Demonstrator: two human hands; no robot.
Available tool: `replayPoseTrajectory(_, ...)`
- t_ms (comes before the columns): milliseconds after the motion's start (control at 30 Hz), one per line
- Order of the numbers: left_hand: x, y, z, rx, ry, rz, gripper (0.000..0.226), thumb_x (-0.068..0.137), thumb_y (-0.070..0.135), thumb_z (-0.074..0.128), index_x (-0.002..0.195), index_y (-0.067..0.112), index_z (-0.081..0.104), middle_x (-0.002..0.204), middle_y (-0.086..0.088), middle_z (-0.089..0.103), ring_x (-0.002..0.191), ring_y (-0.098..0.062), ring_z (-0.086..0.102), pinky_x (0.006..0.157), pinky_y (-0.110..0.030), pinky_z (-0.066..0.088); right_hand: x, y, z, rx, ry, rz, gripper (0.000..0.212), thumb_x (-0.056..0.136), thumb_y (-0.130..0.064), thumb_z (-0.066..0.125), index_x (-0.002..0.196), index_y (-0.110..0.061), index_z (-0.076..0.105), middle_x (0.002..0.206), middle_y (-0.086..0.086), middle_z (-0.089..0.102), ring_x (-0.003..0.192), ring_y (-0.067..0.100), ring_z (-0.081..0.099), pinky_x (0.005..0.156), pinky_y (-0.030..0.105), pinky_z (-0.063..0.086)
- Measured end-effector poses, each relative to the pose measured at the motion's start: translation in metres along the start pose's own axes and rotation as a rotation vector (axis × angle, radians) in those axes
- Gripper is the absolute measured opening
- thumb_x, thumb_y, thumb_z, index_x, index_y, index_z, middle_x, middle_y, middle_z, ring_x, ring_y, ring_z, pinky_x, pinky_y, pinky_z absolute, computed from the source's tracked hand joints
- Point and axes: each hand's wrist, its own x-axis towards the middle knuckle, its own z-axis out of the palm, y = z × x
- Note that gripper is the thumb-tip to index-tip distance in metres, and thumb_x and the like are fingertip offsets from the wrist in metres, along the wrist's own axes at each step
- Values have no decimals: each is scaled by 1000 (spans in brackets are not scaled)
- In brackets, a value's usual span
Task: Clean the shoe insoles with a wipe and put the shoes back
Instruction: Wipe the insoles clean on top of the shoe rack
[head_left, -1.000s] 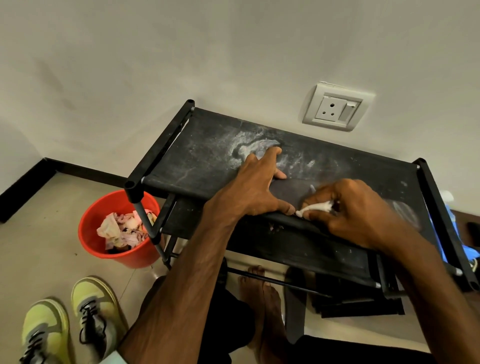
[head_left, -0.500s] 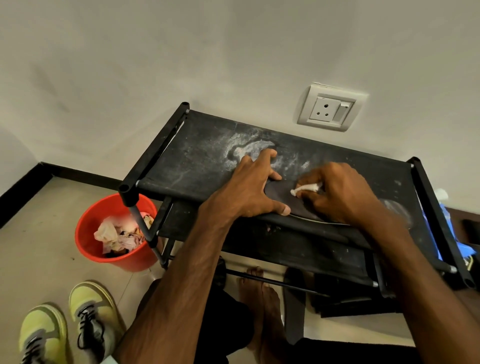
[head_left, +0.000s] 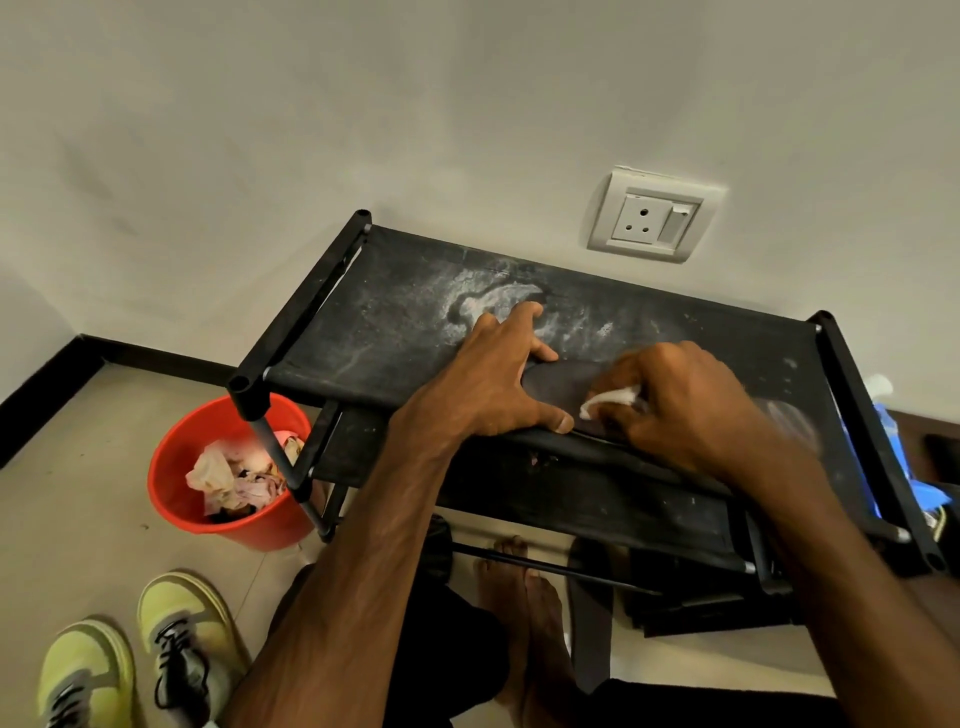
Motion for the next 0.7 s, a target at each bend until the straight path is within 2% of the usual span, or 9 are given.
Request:
replayPoseTrajectory(200, 0, -4, -1, -36, -7, 0, 114, 67, 43, 91, 154, 25, 20, 130, 20, 61, 143, -12, 25, 109, -36, 28, 29, -9, 15, -56, 170, 24, 20, 87, -37, 75, 106, -41, 78, 103, -4, 77, 96, 24, 69, 80, 42, 59)
replayPoseTrajectory(333, -1, -3, -2, -34, -16, 9, 111, 66, 46, 91, 153, 28, 23, 130, 23, 59, 140, -12, 27, 112, -45, 32, 26, 0, 20, 24, 286, 31, 17, 87, -39, 73, 103, -40, 79, 101, -6, 76, 95, 23, 68, 77, 44, 58)
replayPoseTrajectory(467, -1, -3, -2, 1, -19, 38, 107, 68, 48, 88, 152, 29, 25, 132, 21, 57, 135, -14, 29, 109, -40, 35, 15, 16, 17, 140, 389, 54, 11, 87, -38, 74, 96, -35, 80, 94, -8, 75, 89, 18, 68, 74, 42, 58)
replayPoseTrajectory(700, 1, 18, 11, 92, 31, 124, 108, 62, 66, 84, 150, 28, 34, 141, 9, 45, 131, -14, 29, 106, -35, 36, 6, 25, 9, 326, 392, 82, 12, 87, -26, 78, 97, -30, 81, 90, -11, 78, 81, 5, 70, 77, 31, 60)
